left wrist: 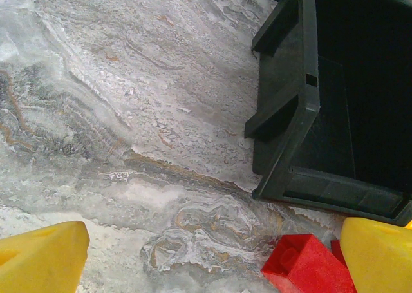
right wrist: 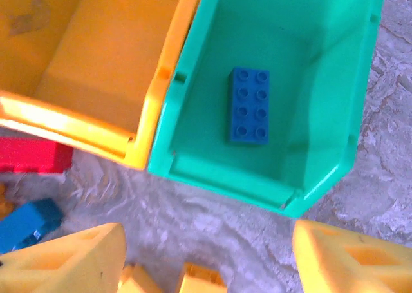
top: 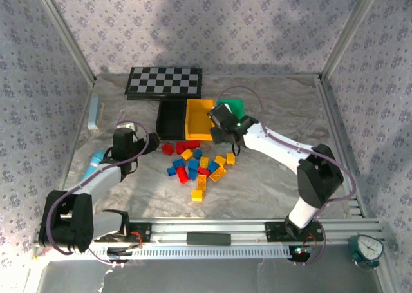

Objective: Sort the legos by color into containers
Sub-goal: Pick up the lego from the center of the table.

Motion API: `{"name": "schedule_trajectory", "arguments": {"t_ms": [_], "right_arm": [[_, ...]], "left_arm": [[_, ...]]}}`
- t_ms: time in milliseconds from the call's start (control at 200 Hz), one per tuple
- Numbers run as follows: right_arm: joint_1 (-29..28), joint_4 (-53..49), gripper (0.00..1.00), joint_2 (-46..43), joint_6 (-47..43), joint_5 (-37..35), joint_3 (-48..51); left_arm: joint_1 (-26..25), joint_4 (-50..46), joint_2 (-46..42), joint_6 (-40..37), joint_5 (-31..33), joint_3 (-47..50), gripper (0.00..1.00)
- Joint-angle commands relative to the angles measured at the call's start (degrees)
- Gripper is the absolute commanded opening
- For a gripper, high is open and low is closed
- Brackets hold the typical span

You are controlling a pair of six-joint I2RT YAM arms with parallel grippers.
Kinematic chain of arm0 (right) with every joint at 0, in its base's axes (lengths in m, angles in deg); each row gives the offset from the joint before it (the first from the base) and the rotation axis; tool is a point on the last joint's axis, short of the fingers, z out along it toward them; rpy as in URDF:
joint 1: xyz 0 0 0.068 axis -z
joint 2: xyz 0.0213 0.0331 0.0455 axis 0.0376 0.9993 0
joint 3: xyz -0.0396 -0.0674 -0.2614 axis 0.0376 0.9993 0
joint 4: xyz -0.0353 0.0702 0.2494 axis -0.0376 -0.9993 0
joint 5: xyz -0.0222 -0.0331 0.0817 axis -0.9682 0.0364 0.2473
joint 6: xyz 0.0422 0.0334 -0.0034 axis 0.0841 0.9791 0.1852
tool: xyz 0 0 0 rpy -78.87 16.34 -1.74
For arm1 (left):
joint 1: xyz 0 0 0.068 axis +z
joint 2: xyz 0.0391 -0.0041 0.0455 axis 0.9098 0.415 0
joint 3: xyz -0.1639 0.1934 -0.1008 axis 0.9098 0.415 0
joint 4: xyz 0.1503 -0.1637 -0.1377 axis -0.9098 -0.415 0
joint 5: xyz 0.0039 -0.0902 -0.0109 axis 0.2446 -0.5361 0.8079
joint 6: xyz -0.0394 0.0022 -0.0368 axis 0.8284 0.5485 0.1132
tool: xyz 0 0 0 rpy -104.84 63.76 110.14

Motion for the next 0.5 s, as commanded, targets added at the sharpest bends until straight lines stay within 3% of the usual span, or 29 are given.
{"name": "schedule_trajectory", "arguments": {"t_ms": [0, 235, 495], "right_arm": [[-0.8, -0.1, 0.69, -4.9, 4.9, -1.2, 7.0], [-1.3, 5.9, 0.65, -9.4, 16.2, 7.6, 21.1], [-0.9, 9.9, 0.62, -8.5, 20.7, 10.3, 23.6]], "left_arm": [[0.0, -0.5, -0.9, 0.5, 0.4, -1.8, 1.00], [0.0, -0.5, -0.9, 0.8, 0.4, -1.8, 1.00], [0.0, -0.8, -0.4, 0.8, 0.4, -2.0, 1.00]]}}
